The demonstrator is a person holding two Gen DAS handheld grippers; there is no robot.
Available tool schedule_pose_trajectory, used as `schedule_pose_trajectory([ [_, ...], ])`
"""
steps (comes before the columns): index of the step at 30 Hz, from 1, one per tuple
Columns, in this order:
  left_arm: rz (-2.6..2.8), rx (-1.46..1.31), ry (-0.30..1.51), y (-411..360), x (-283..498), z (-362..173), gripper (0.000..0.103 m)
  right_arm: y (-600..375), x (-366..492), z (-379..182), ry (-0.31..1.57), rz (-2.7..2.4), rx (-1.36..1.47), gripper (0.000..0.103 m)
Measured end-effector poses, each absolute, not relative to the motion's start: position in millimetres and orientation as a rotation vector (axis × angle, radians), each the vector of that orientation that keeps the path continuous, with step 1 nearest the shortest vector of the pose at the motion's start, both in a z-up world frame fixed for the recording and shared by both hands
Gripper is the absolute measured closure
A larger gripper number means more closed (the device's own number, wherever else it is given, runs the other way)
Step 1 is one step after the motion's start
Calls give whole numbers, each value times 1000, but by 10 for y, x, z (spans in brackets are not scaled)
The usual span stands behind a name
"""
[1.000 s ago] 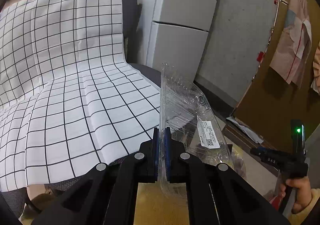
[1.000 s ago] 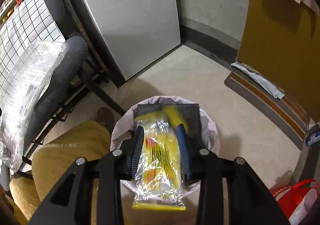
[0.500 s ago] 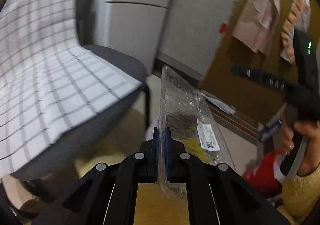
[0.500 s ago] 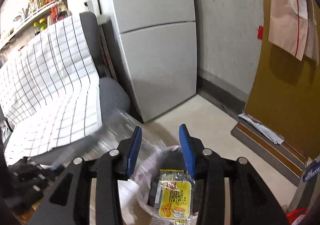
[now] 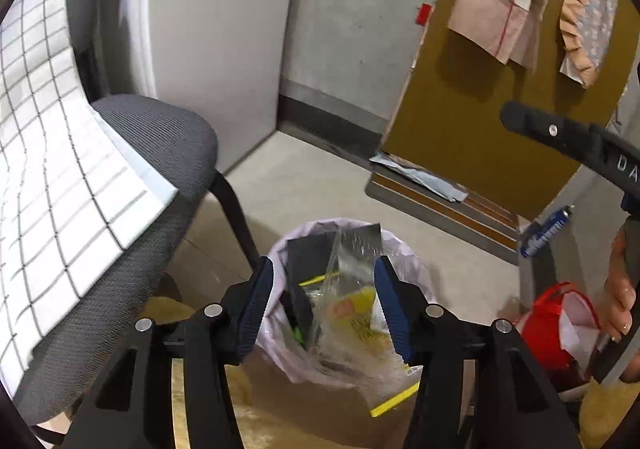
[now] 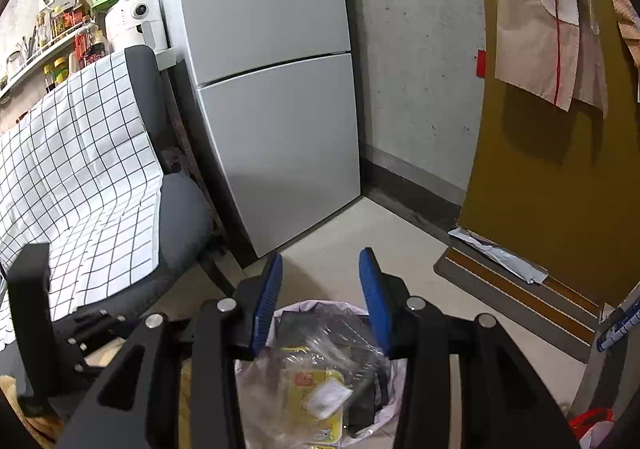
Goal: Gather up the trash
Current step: 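Open the left gripper to drop the clear tray into the bin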
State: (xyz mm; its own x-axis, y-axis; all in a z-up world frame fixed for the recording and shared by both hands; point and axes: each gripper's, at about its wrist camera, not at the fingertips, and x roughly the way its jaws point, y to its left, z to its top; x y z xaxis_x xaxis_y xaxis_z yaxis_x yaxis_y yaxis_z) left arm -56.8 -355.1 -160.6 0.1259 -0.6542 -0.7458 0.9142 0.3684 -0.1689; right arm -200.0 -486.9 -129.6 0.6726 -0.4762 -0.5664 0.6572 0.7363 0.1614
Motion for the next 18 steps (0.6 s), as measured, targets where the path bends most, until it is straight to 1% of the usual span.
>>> schedule_pose_trajectory([
  [4, -1093, 361, 804, -3360, -480, -1509, 49, -4842, -1925, -1374, 556, -625, 370, 60],
  [6, -1047, 345, 788, -3232, -423, -1450, 45, -4789, -1867, -1403, 577, -601, 365, 58],
  [8, -988, 333, 779, -3081, -368, -1394, 43, -4707, -1795, -1429, 604, -571, 352, 57],
  [10, -935, 346, 774, -2962, -315, -1357, 37, -4616, -1725, -1439, 629, -542, 339, 54],
  [11, -908, 348, 766, -2893, -298, -1324, 32, -4558, -1682, -1436, 642, -517, 334, 53],
  [13, -863, 334, 759, -2732, -255, -1237, 25, -4450, -1604, -1422, 659, -479, 323, 46],
  [14, -841, 329, 761, -2656, -237, -1190, 19, -4373, -1557, -1405, 670, -462, 306, 41],
  [15, -816, 323, 765, -2565, -216, -1137, 17, -4305, -1520, -1385, 679, -449, 290, 38],
  [16, -799, 319, 772, -2491, -190, -1106, 17, -4252, -1487, -1362, 687, -436, 277, 32],
  [18, -770, 311, 788, -2377, -160, -1043, 14, -4108, -1403, -1308, 717, -397, 247, 26],
])
